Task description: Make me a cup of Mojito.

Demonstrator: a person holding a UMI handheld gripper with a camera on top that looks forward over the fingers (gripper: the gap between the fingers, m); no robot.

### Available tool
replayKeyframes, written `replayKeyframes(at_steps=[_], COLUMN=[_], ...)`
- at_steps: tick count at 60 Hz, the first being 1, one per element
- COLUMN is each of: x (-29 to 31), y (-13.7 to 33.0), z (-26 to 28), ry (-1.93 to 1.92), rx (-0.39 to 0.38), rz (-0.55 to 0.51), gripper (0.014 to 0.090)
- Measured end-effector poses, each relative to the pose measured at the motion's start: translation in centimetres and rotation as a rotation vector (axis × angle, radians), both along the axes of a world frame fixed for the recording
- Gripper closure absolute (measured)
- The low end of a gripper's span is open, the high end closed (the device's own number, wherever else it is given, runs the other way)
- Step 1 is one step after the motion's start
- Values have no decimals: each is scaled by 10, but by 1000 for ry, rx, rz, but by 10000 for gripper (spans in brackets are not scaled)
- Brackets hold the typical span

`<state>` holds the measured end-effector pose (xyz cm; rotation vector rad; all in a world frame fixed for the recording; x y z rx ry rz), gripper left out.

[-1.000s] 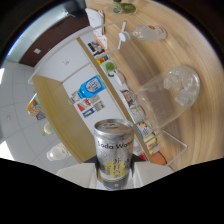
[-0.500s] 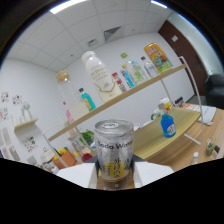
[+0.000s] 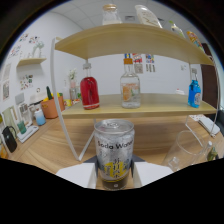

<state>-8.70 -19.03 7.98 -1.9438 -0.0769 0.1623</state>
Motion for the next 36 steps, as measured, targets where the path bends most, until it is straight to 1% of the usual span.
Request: replayKeyframes(at_steps=[5,9,15,28,31,33,36], x=[-1,-1,-1,-2,-1,1,1], y=[0,0,-1,-9,-11,-13,-16], z=[-12,-12,-12,-14,-14,-16,-17], ry=[3,1,-18,-69,-71,-75,-83], rx=[-26,-19,-15,23,17,4,-19], rz=[-1,3,2,-19,-33,-42,-55], gripper=[540,547,534,514,514,505,445])
